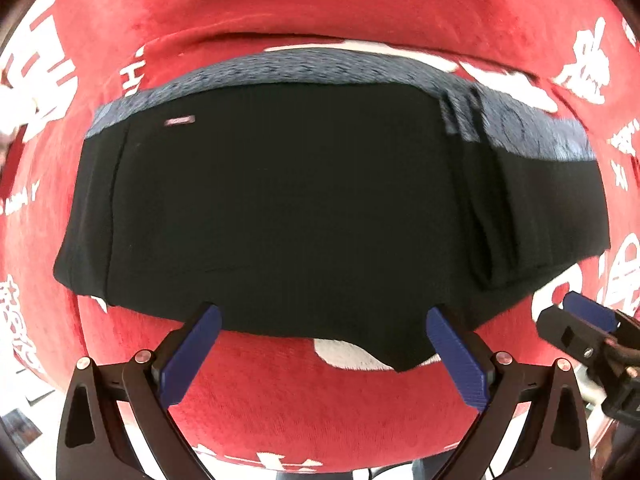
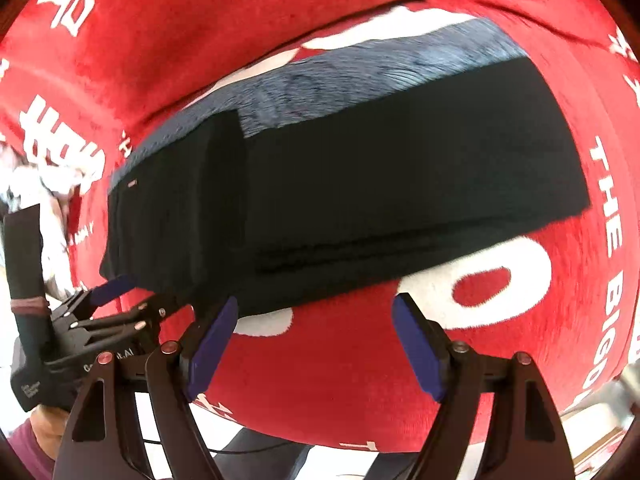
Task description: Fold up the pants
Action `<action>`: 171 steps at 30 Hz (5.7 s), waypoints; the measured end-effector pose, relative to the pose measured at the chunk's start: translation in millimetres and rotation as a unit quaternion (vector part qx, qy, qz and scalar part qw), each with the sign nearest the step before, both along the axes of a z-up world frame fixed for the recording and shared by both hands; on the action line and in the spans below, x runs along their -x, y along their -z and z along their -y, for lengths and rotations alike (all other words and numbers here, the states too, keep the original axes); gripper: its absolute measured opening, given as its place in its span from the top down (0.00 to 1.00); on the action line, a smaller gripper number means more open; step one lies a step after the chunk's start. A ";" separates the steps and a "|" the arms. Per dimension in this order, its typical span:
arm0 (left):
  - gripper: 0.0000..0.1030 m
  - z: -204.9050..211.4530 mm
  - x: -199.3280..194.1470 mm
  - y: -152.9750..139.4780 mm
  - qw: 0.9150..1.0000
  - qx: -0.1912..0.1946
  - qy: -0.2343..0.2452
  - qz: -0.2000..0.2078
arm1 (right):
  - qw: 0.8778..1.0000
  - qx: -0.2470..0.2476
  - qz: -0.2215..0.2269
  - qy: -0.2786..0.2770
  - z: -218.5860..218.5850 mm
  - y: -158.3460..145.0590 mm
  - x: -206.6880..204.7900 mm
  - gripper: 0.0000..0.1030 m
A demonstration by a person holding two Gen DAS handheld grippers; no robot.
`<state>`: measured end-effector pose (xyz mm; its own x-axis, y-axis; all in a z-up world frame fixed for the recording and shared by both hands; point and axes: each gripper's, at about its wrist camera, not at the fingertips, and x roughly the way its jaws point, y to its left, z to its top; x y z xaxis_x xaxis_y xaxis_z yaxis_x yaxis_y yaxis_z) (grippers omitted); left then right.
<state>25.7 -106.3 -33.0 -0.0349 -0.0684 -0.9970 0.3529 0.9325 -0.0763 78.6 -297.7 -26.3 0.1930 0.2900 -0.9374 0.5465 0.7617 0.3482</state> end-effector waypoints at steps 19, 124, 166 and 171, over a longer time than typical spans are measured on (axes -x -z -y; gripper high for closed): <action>0.00 -168.0 -32.0 25.4 0.990 0.016 -0.137 0.001 | 0.989 0.059 -0.016 -0.131 -73.6 -1.3 -77.4 0.20; 0.56 -114.4 -22.4 26.8 0.942 -0.137 0.070 0.299 | 0.908 -0.143 -0.090 -0.383 -282.4 35.1 -318.8 0.57; 0.56 251.5 156.7 -11.0 0.881 0.009 0.341 0.328 | 0.948 -0.269 0.161 0.057 178.3 58.0 56.9 0.79; 0.41 242.3 149.2 -18.6 0.885 0.009 0.354 0.301 | 0.950 -0.267 0.148 0.069 182.5 62.9 70.3 0.74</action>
<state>-123.4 -348.6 -14.3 0.4615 -0.2581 -0.8488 0.8309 0.4610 0.3116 8.3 -480.2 -89.2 0.4960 0.6612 -0.5629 0.4455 0.3626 0.8186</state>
